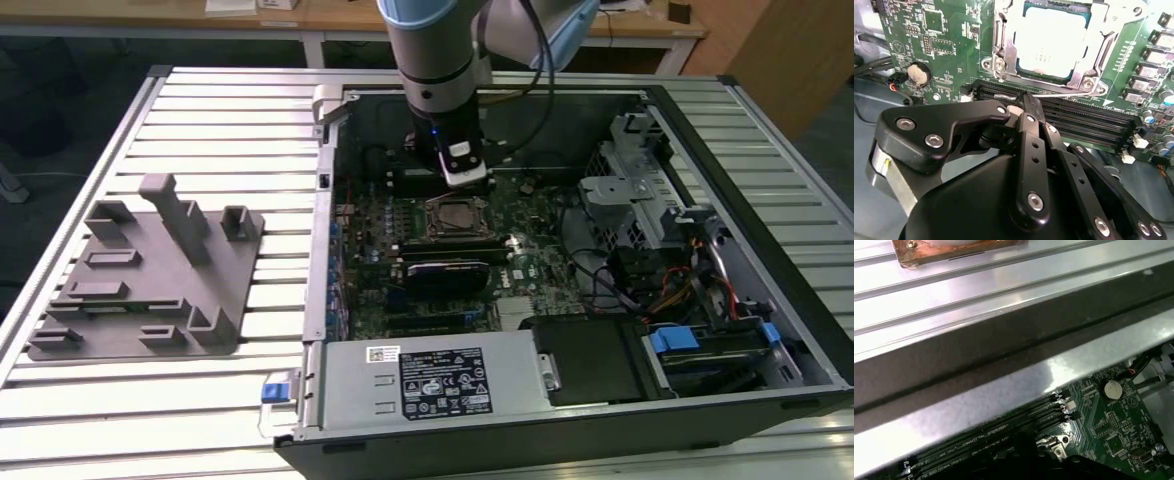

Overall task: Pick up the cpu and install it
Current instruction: 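Install the first cpu locking lever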

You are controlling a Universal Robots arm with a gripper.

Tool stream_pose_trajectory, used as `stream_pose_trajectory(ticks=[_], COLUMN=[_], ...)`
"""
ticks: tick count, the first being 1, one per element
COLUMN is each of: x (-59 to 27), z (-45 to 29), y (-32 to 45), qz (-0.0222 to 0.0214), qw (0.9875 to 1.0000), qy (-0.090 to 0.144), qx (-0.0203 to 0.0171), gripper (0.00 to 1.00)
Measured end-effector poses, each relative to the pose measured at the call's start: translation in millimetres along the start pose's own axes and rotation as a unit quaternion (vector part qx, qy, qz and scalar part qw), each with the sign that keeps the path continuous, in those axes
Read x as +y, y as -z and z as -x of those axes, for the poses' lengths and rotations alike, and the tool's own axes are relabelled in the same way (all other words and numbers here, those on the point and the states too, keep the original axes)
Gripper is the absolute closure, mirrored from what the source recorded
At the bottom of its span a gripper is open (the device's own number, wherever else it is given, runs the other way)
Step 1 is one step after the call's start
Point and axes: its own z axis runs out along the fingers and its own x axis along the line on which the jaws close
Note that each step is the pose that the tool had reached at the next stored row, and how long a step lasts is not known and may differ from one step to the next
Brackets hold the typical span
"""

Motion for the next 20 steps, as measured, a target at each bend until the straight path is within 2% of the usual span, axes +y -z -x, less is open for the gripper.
stream_pose_trajectory(ticks=[20], x=[-0.7], z=[-1.3], y=[-9.6], qz=[-0.0032], qw=[1.0], qy=[0.001], qx=[-0.0015], gripper=[0.89])
